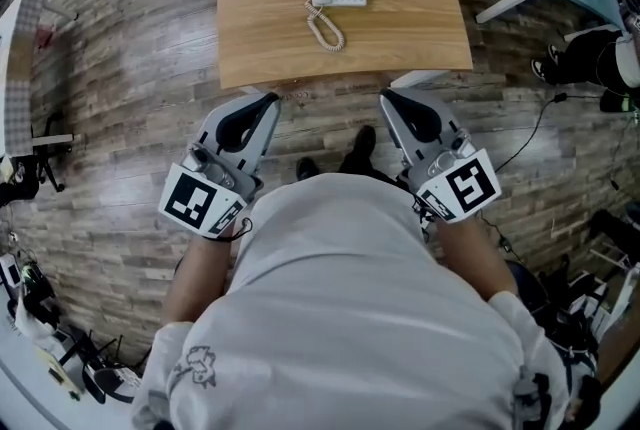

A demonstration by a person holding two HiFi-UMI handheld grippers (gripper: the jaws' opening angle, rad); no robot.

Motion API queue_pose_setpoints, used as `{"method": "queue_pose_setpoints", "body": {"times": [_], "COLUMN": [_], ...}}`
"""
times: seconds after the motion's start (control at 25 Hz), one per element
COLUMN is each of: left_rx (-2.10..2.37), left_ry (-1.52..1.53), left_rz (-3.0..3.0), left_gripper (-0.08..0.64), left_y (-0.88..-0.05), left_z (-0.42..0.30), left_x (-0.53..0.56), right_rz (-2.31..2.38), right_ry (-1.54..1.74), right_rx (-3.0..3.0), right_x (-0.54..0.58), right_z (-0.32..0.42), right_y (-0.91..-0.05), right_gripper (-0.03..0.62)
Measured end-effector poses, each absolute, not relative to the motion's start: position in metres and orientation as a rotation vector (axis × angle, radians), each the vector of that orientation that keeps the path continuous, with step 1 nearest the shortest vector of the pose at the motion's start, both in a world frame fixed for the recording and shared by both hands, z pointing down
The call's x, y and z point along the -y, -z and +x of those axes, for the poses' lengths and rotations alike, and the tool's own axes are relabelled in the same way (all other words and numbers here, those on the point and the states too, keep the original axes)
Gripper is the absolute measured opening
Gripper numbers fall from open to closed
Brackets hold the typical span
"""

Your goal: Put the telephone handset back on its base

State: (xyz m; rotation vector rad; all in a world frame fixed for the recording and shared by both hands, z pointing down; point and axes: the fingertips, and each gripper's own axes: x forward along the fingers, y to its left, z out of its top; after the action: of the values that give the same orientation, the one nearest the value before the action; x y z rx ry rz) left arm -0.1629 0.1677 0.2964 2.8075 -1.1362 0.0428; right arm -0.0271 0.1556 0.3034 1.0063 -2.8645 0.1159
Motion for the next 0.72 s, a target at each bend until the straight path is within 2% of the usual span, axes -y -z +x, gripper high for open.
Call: {"method": "queue_pose_setpoints", "body": {"times": [0.72], "left_rx": [1.152], "left_ry": [0.030], "left_rz": [2.825], "left_gripper": [0.005], "left_y": [-0.288], "left_z": [-0.212], "left_x": [-0.209], "right_rz": [1.066], "right_ry": [-0.051], "right_rx": [2.852], "right_x": [-0.196], "right_z": [-0.066], "right_y": [-0.296], "right_gripper": [0.005]}}
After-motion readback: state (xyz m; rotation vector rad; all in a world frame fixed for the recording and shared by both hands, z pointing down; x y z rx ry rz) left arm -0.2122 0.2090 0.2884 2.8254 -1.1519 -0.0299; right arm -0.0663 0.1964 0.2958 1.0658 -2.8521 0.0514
